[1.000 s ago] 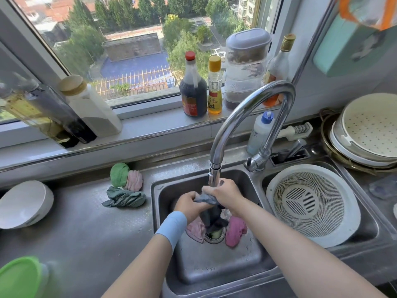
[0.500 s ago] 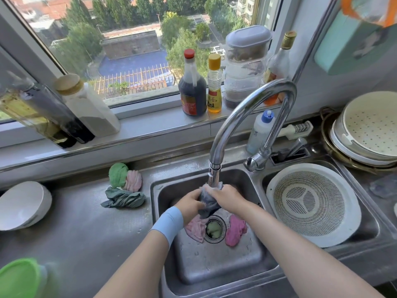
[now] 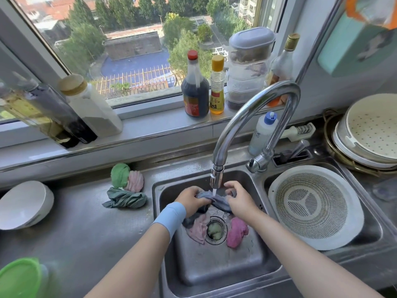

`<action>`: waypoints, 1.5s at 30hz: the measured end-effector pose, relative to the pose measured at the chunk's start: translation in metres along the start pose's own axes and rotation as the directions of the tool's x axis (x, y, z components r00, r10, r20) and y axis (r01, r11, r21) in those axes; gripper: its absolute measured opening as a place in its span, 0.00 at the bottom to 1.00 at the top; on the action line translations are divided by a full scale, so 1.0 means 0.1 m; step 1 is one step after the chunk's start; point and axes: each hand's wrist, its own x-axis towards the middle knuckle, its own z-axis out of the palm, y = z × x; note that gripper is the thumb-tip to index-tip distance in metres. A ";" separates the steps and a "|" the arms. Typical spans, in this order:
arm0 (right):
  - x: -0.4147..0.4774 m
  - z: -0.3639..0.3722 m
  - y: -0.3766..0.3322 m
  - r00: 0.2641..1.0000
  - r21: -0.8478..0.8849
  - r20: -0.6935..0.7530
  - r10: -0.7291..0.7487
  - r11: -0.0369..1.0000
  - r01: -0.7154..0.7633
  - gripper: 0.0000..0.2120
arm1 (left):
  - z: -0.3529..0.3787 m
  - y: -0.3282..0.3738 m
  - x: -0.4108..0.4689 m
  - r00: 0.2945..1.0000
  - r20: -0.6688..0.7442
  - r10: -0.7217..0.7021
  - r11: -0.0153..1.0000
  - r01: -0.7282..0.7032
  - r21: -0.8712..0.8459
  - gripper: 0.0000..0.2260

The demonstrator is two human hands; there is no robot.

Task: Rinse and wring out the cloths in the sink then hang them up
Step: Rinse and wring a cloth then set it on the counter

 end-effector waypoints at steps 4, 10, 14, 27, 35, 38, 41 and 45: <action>-0.08 -0.03 0.06 0.944 -0.258 0.021 -0.328 0.911 0.322 0.24 | 0.12 0.10 -0.01 0.999 0.004 0.053 0.993 -0.052 -0.110 0.06; -0.20 0.13 -0.11 0.933 -0.086 0.231 -0.277 0.949 0.304 0.29 | 0.15 0.22 0.02 0.992 -0.033 0.125 0.989 -0.122 0.084 0.07; -0.09 0.17 -0.18 0.962 -0.081 0.181 -0.206 0.971 0.224 0.15 | 0.09 0.13 -0.05 0.994 -0.071 0.082 0.994 -0.086 -0.063 0.23; -0.03 0.15 -0.03 0.958 0.079 0.015 -0.285 0.956 0.283 0.25 | -0.10 0.05 -0.06 0.999 -0.028 0.038 0.999 -0.038 -0.006 0.07; 0.04 0.21 -0.27 0.991 0.367 0.093 -0.096 0.929 0.056 0.17 | -0.03 0.14 -0.08 0.996 -0.005 0.090 0.995 -0.090 0.050 0.07; 0.02 0.25 -0.43 0.979 0.692 0.202 0.017 0.705 -0.156 0.21 | 0.03 0.07 -0.11 1.000 0.004 0.028 0.992 -0.029 0.125 0.25; 0.02 0.22 -0.53 0.961 0.852 0.268 0.070 0.449 -0.270 0.23 | 0.05 -0.01 -0.17 1.000 -0.005 0.009 1.000 -0.009 0.007 0.24; 0.01 0.16 -0.52 0.944 0.929 0.296 0.148 0.187 -0.321 0.22 | 0.05 -0.05 -0.24 0.998 0.047 0.045 0.999 -0.046 0.018 0.11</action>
